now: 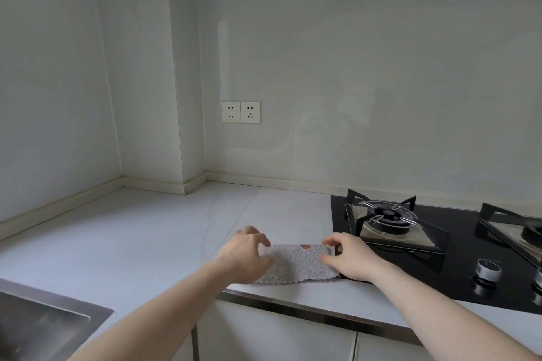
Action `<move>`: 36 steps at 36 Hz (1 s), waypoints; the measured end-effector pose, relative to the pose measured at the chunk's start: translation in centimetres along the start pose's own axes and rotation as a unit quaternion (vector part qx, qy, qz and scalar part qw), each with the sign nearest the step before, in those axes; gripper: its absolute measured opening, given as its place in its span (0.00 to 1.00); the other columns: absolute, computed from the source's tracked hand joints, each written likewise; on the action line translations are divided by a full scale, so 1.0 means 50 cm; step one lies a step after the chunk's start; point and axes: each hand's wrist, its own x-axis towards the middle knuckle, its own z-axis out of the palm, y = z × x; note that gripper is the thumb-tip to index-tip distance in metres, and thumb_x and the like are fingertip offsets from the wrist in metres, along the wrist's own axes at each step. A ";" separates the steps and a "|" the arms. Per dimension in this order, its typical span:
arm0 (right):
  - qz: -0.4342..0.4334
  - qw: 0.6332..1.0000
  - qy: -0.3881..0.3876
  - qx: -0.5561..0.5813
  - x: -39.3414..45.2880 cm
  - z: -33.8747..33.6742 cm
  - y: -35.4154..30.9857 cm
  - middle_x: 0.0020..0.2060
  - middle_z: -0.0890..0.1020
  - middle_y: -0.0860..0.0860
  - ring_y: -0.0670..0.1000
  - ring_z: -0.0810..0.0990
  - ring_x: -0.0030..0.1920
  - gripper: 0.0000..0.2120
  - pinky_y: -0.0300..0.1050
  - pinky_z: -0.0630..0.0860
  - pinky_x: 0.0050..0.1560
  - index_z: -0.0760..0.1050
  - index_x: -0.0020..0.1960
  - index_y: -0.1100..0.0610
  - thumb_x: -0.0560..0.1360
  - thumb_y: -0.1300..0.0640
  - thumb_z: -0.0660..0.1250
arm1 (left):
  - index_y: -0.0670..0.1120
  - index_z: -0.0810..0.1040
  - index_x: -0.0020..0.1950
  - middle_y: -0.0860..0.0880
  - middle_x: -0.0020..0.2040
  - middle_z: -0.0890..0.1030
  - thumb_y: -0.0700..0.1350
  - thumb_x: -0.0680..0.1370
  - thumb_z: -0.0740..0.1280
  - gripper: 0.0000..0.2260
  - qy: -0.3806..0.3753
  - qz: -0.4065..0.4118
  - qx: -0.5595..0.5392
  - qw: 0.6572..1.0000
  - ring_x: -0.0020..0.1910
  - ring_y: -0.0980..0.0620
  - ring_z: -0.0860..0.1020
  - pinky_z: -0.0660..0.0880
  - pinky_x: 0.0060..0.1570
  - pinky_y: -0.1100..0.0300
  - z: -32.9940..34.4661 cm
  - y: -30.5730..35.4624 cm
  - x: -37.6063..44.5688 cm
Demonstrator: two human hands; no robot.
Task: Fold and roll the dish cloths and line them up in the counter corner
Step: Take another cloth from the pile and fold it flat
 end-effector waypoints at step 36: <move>0.117 0.972 0.006 0.201 0.079 -0.010 -0.058 0.49 0.85 0.56 0.56 0.84 0.52 0.08 0.49 0.81 0.47 0.81 0.50 0.54 0.73 0.52 0.73 | 0.55 0.79 0.62 0.54 0.63 0.81 0.54 0.79 0.62 0.14 0.101 -0.087 -0.073 0.988 0.64 0.50 0.76 0.69 0.64 0.56 0.085 -0.164 0.056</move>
